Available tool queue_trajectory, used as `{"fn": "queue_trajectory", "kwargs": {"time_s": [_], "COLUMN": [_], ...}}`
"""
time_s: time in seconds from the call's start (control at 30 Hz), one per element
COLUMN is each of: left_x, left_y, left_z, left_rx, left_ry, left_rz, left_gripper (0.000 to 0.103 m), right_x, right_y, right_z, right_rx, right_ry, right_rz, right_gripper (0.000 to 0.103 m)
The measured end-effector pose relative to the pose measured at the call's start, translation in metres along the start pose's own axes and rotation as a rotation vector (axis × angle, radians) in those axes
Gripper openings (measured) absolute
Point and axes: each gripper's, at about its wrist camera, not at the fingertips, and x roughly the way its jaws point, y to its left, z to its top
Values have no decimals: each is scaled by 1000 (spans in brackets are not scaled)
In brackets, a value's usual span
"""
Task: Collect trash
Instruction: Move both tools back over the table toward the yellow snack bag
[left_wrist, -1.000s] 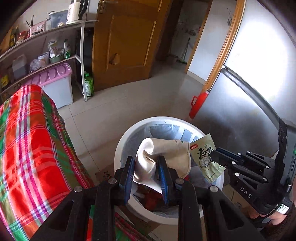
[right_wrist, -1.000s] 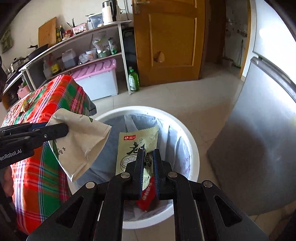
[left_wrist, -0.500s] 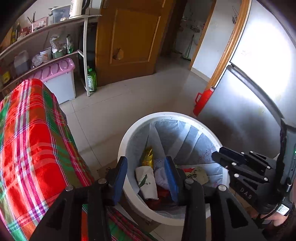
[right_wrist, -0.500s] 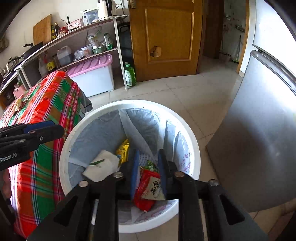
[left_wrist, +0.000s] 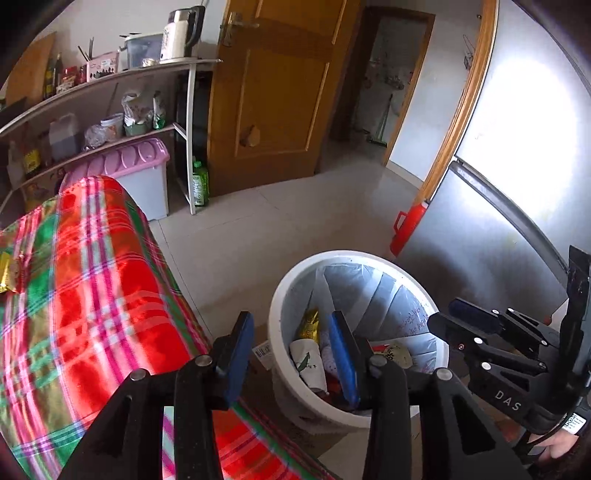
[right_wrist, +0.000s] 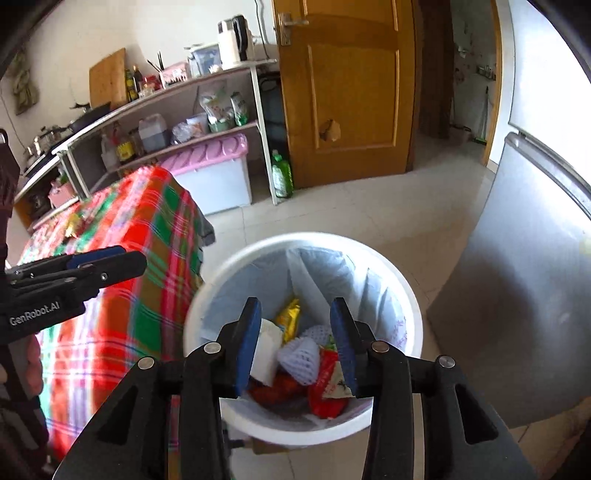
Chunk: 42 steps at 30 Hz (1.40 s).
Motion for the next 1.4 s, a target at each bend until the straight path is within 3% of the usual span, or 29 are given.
{"fn": "queue_trajectory", "kwargs": {"time_s": [0.33, 0.57, 0.7, 0.87, 1.0, 1.23, 1.4], "left_x": [-59, -97, -116, -140, -161, -197, -216], "left_y": [37, 70, 90, 118, 141, 196, 239], "left_z": [-6, -13, -14, -12, -7, 7, 9], "left_rx": [-57, -109, -138, -174, -184, -245, -296], "left_ry": [-75, -127, -151, -179, -204, -236, -250], "left_rz": [42, 80, 106, 146, 189, 253, 323], "left_gripper": [44, 48, 48, 48, 48, 48, 55], "right_x": [-35, -63, -68, -77, -87, -78, -64], "right_y": [57, 112, 136, 163, 188, 242, 281], "right_z": [7, 21, 32, 61, 92, 144, 168], "right_rx": [-53, -123, -99, -69, -79, -108, -60], "right_ry": [-44, -121, -126, -151, -188, -222, -201], "right_rz": [49, 153, 216, 250, 269, 331, 442], "right_gripper": [40, 40, 41, 42, 50, 50, 50]}}
